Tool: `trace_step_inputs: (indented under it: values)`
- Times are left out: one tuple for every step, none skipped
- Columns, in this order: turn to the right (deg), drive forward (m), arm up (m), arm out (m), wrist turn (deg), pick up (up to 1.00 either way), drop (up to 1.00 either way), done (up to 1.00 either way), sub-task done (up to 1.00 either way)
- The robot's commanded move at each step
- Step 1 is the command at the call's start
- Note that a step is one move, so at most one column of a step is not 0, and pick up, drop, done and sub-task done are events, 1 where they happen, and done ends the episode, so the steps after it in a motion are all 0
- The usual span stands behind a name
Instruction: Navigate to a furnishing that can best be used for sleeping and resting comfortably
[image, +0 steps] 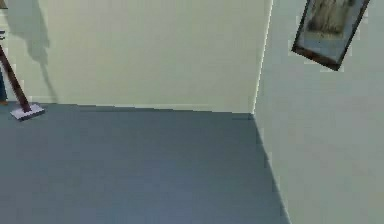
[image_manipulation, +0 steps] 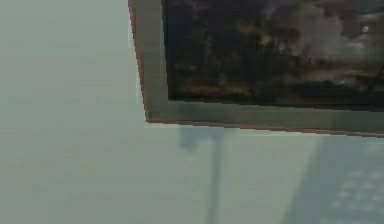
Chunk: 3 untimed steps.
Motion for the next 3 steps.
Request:
trace_step_inputs:
  values:
    - [-45.0,0.0,0.0,0.0,0.0,0.0,0.0,0.0,0.0]
    - [-24.0,0.0,0.0,0.0,0.0,0.0,0.0,0.0,0.0]
    - [0.0,1.0,0.0,0.0,0.0,0.0,0.0,0.0,0.0]
